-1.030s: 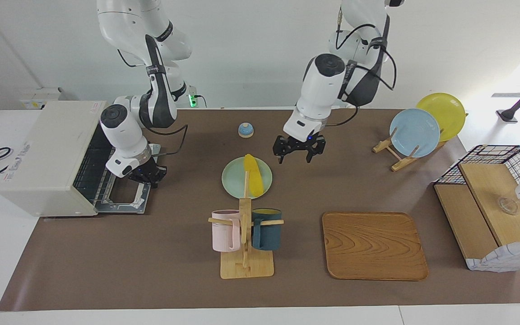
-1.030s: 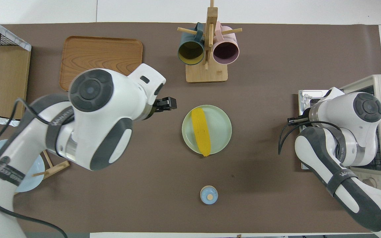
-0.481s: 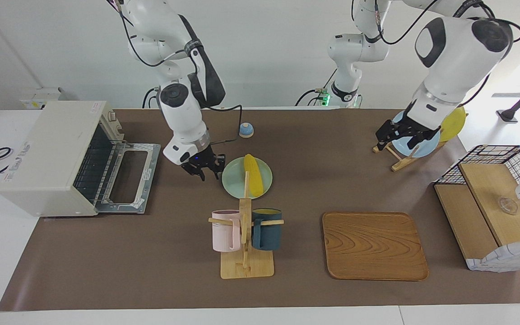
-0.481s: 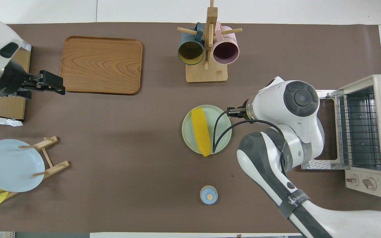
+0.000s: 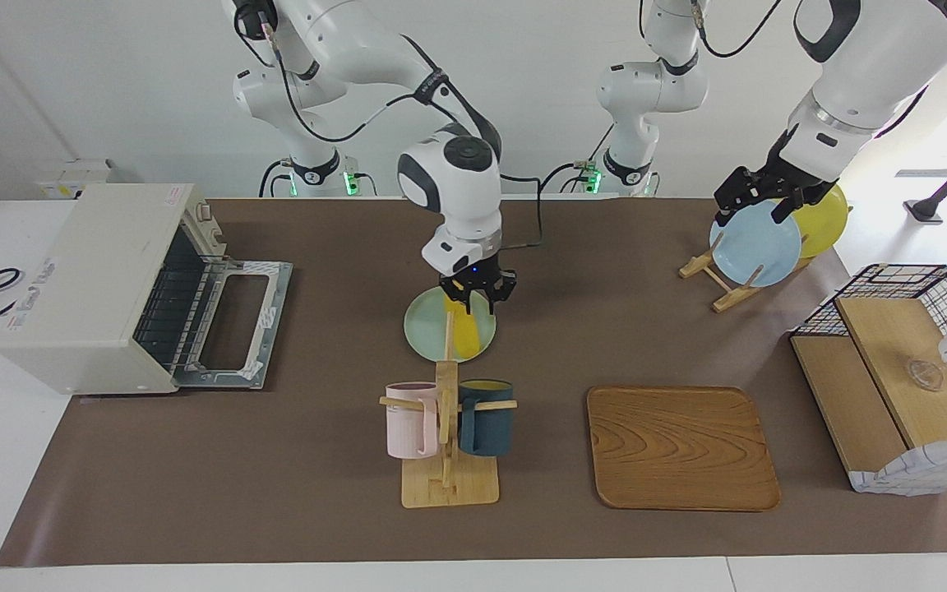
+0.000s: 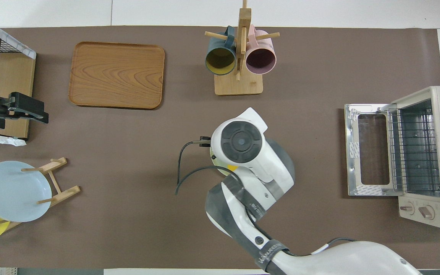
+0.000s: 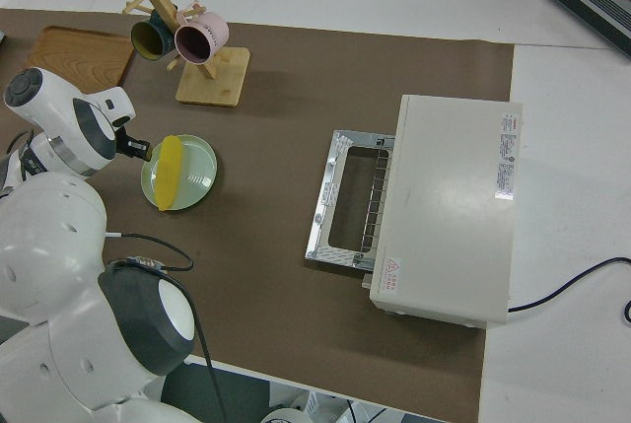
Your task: Put corn in oven
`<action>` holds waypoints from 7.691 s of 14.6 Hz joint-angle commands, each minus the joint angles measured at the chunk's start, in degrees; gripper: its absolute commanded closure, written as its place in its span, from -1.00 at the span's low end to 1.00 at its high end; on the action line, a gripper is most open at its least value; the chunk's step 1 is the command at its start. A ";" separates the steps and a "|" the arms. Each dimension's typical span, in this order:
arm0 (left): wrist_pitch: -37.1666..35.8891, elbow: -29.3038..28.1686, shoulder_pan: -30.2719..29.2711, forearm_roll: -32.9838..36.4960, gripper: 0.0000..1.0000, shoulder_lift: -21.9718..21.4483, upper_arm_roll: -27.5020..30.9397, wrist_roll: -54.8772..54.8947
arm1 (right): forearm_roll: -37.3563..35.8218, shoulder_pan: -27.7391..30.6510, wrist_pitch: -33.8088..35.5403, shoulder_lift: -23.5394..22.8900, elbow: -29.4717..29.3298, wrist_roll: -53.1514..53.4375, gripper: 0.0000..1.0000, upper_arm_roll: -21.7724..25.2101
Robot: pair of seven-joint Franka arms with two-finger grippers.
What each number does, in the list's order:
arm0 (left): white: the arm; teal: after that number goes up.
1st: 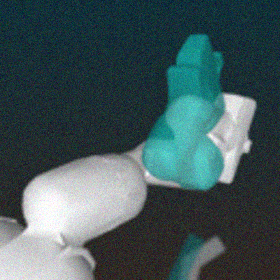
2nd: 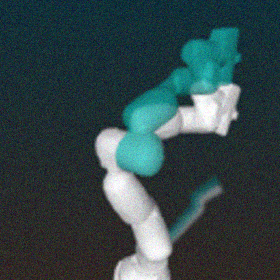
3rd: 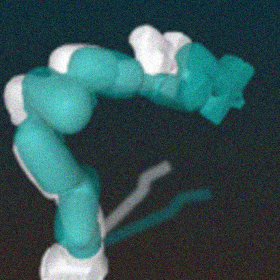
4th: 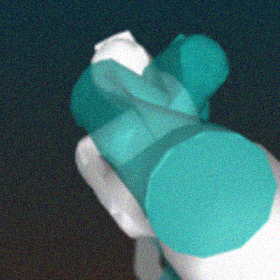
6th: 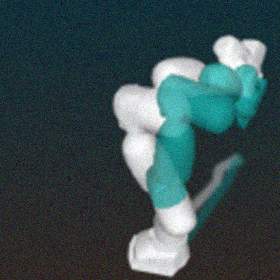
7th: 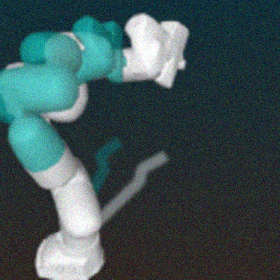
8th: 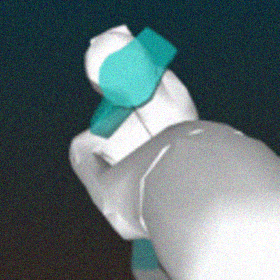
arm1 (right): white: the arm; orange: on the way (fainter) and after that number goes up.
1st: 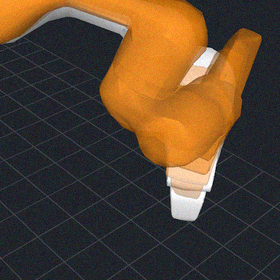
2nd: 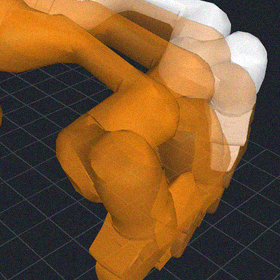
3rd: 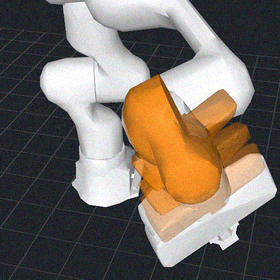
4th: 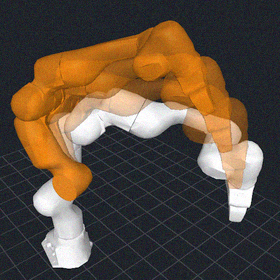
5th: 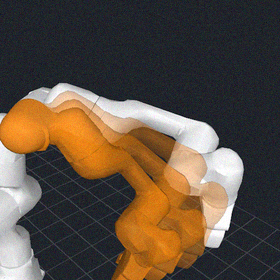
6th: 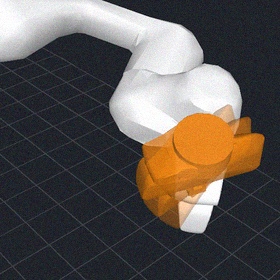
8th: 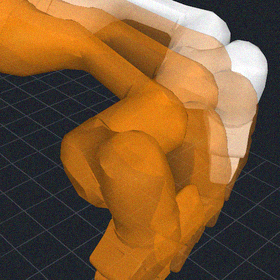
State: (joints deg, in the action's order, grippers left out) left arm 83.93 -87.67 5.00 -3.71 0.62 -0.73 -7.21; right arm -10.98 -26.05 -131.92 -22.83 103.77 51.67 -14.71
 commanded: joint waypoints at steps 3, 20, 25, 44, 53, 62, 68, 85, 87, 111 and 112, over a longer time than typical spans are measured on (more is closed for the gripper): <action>7.37 -7.94 -0.25 0.99 -1.00 -3.69 -0.32 0.27 | -2.03 -0.32 -2.01 -3.01 -0.68 1.41 0.13 -0.15; 4.75 -4.62 1.60 5.21 -1.00 -2.81 -0.76 0.18 | -8.19 5.81 18.52 1.10 -8.41 -12.98 1.00 0.12; 4.75 -6.37 0.37 3.98 -1.00 -3.95 -0.94 0.36 | -7.92 14.87 29.43 9.63 -4.38 -21.06 1.00 0.12; 7.91 -9.89 -1.30 2.39 -1.00 -5.28 -2.79 0.36 | -5.11 42.48 23.49 17.37 12.49 -47.63 1.00 0.12; 7.82 -9.89 -1.39 0.99 -1.00 -5.28 -2.79 0.27 | -4.75 43.28 18.45 18.87 17.17 -47.28 0.38 0.03; 7.74 -9.54 -1.92 1.16 -1.00 -5.28 -2.35 -0.08 | -0.37 37.48 21.89 18.08 12.59 -42.64 0.65 -0.23; 7.74 -9.54 -1.83 1.16 -1.00 -5.28 -2.35 -0.08 | 2.63 36.51 4.86 17.91 23.04 -40.69 1.00 -0.32; 7.74 -9.54 -1.74 1.16 -1.00 -5.28 -2.35 -0.08 | -4.04 37.48 10.08 15.27 20.26 -40.25 1.00 -0.06; 7.74 -9.54 -1.83 1.16 -1.00 -5.28 -2.35 -0.08 | -7.11 37.39 16.05 15.62 16.84 -40.77 1.00 -0.06; 7.74 -9.54 -1.83 1.16 -1.00 -5.28 -2.35 -0.17 | 8.87 44.33 46.14 26.08 -6.65 -60.02 -1.00 -0.14; 7.74 -9.54 -1.83 1.16 -1.00 -5.28 -2.35 -0.17 | 8.96 44.33 46.14 26.08 -6.74 -60.02 -1.00 -0.15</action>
State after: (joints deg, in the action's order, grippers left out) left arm 91.13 -95.75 3.85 -1.66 -3.14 -2.80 -7.29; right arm -3.34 18.43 -87.02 4.05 98.72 -8.33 -14.50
